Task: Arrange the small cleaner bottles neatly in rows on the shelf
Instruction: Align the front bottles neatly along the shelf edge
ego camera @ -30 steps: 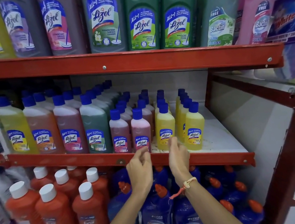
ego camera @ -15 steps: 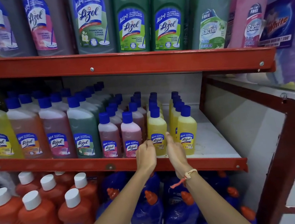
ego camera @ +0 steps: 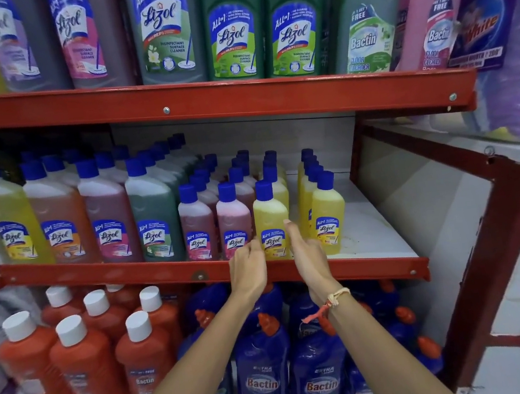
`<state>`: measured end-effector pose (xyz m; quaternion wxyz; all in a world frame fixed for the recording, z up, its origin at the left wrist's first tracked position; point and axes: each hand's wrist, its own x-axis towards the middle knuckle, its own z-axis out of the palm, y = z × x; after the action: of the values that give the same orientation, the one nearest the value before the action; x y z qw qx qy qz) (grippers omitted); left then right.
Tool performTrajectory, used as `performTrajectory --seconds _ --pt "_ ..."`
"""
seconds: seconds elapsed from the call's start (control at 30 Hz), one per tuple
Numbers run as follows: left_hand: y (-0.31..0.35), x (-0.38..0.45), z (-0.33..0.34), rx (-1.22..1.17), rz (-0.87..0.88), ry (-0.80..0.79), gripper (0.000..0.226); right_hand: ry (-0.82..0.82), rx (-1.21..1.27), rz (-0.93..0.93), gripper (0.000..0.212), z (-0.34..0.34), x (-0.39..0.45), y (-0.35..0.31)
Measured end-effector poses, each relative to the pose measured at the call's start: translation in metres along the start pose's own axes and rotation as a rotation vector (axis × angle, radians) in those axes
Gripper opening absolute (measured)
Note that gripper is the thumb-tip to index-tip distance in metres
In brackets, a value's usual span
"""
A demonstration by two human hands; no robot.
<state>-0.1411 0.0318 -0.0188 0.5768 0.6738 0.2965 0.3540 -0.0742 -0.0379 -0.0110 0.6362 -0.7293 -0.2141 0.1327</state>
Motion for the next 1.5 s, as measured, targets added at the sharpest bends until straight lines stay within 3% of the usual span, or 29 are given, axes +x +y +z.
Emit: performTrajectory --seconds 0.23,0.33,0.43,0.5,0.57,0.7,0.8,0.9,1.07,1.5 --pt "-0.001 -0.003 -0.002 0.011 0.005 -0.020 0.036 -0.008 -0.019 -0.007 0.057 -0.002 -0.003 0.004" --pt "-0.004 -0.014 0.001 0.102 0.035 0.102 0.041 0.022 -0.009 0.001 0.059 -0.005 -0.005 0.005" --pt "-0.012 -0.030 0.011 0.072 0.173 0.181 0.039 0.242 0.032 0.002 0.062 -0.014 -0.005 0.012" --pt "-0.015 -0.031 0.023 0.017 0.243 0.127 0.039 0.394 0.050 -0.015 0.053 -0.023 0.001 0.016" --pt "-0.005 -0.029 0.036 0.014 0.237 0.029 0.034 0.447 0.062 -0.035 0.042 -0.033 0.009 0.018" --pt "0.021 -0.015 0.063 0.071 0.103 -0.083 0.038 0.342 0.035 -0.032 0.046 -0.053 0.028 0.023" --pt "0.025 -0.001 0.078 0.131 0.015 -0.116 0.042 0.234 -0.114 -0.044 0.032 -0.061 0.039 0.024" --pt "0.021 0.006 0.087 0.205 0.021 -0.175 0.047 0.232 -0.181 -0.061 0.045 -0.064 0.042 0.021" --pt "0.018 0.007 0.084 0.196 0.080 -0.230 0.035 0.242 -0.193 -0.061 0.045 -0.066 0.043 0.023" --pt "0.017 -0.018 0.058 0.236 0.133 -0.194 0.038 0.236 -0.136 -0.070 0.049 -0.057 0.011 0.017"
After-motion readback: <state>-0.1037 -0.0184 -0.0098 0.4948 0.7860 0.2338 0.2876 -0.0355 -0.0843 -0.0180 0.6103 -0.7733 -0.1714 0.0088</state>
